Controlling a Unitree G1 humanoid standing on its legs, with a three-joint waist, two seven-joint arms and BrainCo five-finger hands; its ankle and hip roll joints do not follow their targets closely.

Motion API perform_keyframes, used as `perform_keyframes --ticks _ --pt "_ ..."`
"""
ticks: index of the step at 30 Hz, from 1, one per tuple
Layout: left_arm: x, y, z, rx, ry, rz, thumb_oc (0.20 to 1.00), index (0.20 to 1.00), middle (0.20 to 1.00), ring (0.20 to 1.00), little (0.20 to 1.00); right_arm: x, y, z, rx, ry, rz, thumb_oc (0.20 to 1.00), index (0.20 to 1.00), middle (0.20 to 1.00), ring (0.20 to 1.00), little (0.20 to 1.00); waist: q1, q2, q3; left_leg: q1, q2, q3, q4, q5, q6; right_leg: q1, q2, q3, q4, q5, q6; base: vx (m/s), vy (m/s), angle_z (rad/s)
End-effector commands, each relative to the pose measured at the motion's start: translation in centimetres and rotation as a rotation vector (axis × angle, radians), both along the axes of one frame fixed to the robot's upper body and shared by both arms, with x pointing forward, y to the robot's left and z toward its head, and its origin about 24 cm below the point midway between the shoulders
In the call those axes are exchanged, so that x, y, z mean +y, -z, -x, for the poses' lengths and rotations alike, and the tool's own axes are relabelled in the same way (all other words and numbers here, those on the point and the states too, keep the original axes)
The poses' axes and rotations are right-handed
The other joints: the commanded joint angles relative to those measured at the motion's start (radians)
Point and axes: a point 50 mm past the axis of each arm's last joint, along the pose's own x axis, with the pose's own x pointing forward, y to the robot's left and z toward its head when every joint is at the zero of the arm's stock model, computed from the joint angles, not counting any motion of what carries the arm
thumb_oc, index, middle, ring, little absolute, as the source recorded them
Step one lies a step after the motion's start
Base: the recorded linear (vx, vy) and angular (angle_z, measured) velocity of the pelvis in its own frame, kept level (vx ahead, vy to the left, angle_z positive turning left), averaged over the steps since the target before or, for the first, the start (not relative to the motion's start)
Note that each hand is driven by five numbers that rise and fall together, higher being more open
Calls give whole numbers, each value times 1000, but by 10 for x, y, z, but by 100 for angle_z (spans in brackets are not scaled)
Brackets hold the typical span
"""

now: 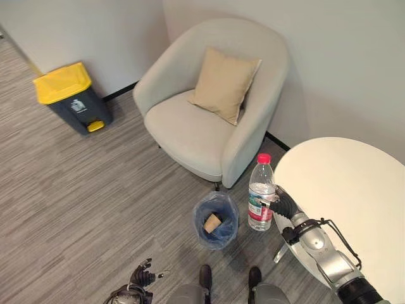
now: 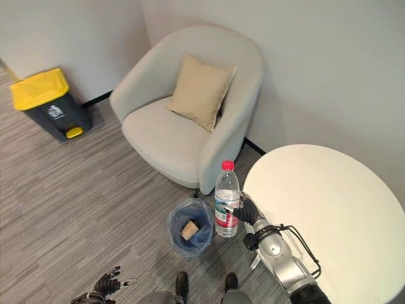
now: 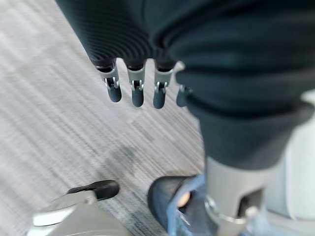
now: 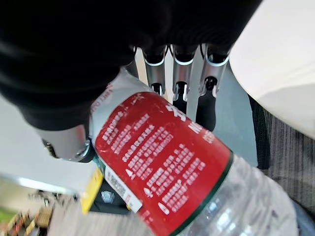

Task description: Gather garbage on tea table into small bin, then transfer packed bag to large trash can.

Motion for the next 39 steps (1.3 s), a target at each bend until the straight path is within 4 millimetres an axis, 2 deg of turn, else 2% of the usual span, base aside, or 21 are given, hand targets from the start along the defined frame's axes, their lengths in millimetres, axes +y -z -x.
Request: perform_keyframes --ticks 1,3,4,5,8,9,10,12,13,14,21,26,30,34,35,36,39 --pt "12 -7 -11 -49 -13 -40 1000 1000 1000 1000 1000 14 -29 -13 -148 -62 -27 200 200 200 200 200 22 -29 -7 -54 -61 -35 121 -131 -17 -61 10 18 31 -43 23 -45 -82 24" --pt "13 -9 -14 -61 -20 -45 1000 1000 1000 1000 1000 17 -35 -18 -183 -66 -15 200 200 200 200 200 29 -25 19 -94 -61 -43 143 -126 -24 -89 3 2 46 -47 17 -178 -79 26" --pt "12 -13 -26 -101 -18 -47 1000 1000 1000 1000 1000 23 -47 -29 -246 -78 8 200 200 200 200 200 36 -16 65 -181 -65 -58 197 -117 -33 -163 -9 -21 101 -52 6 -233 -64 33" --pt "12 -13 -27 -103 -19 -47 1000 1000 1000 1000 1000 23 -48 -29 -247 -78 8 200 200 200 200 200 34 -17 62 -189 -65 -59 203 -119 -33 -170 -10 -22 106 -54 6 -258 -64 33" --pt "7 -20 -44 -162 -10 -44 1000 1000 1000 1000 1000 32 -66 -46 -339 -87 44 200 200 200 200 200 46 0 104 -317 -69 -80 281 -115 -46 -288 -32 -53 203 -79 -9 -189 -41 37" --pt "-1 -29 -63 -234 9 -40 1000 1000 1000 1000 1000 38 -83 -60 -424 -73 78 200 200 200 200 200 56 15 130 -427 -74 -84 343 -111 -50 -395 -52 -75 286 -104 -23 -174 -28 53" --pt "-1 -29 -63 -234 9 -40 1000 1000 1000 1000 1000 38 -84 -61 -425 -73 78 200 200 200 200 200 56 14 128 -432 -75 -84 346 -111 -50 -400 -52 -75 288 -105 -23 -176 -21 53" --pt "-6 -39 -81 -305 28 -35 1000 1000 1000 1000 1000 41 -98 -71 -485 -54 101 200 200 200 200 200 59 26 150 -529 -77 -83 405 -109 -48 -496 -67 -77 363 -126 -33 -78 0 45" --pt "-9 -43 -86 -328 33 -25 1000 1000 1000 1000 1000 42 -101 -74 -499 -45 110 200 200 200 200 200 61 28 150 -558 -73 -83 440 -141 -51 -529 -68 -66 408 -159 -31 -47 5 32" --pt "-11 -48 -94 -357 47 -24 1000 1000 1000 1000 1000 43 -108 -78 -535 -38 130 200 200 200 200 200 63 31 159 -601 -73 -83 462 -145 -50 -577 -73 -66 445 -174 -36 -37 8 24" --pt "-21 -84 -140 -534 116 -38 1000 1000 1000 1000 1000 42 -148 -109 -670 57 220 200 200 200 200 200 64 34 171 -933 -84 -74 650 -166 -47 -915 -116 -31 683 -233 -55 -70 12 19" --pt "-26 -105 -161 -625 135 -34 1000 1000 1000 1000 1000 37 -177 -131 -705 133 247 200 200 200 200 200 74 34 168 -1105 -101 -75 740 -181 -33 -1092 -140 1 797 -268 -68 17 1 9" --pt "-32 -112 -168 -653 152 -17 1000 1000 1000 1000 1000 26 -195 -146 -692 206 294 200 200 200 200 200 91 37 166 -1192 -116 -77 787 -189 -24 -1172 -159 14 847 -285 -72 47 -1 9" --pt "-40 -112 -171 -653 186 -6 1000 1000 1000 1000 1000 19 -196 -155 -649 246 327 200 200 200 200 200 100 38 158 -1219 -132 -88 786 -185 -24 -1199 -167 11 859 -291 -72 33 -35 12" --pt "-42 -112 -171 -652 191 -5 1000 1000 1000 1000 1000 17 -194 -156 -632 254 331 482 482 482 482 482 101 36 155 -1222 -133 -89 783 -184 -24 -1201 -167 10 857 -291 -71 7 -13 17" --pt "-43 -111 -171 -644 202 -8 1000 1000 1000 1000 1000 15 -188 -158 -600 265 353 1000 1000 1000 1000 1000 104 33 150 -1219 -133 -91 774 -181 -24 -1196 -164 5 847 -286 -70 4 -14 11" --pt "-44 -110 -172 -643 196 -13 1000 1000 1000 1000 1000 17 -176 -156 -578 248 375 1000 1000 1000 1000 1000 99 23 144 -1209 -133 -96 752 -175 -26 -1184 -155 -1 827 -277 -66 1 -2 2"
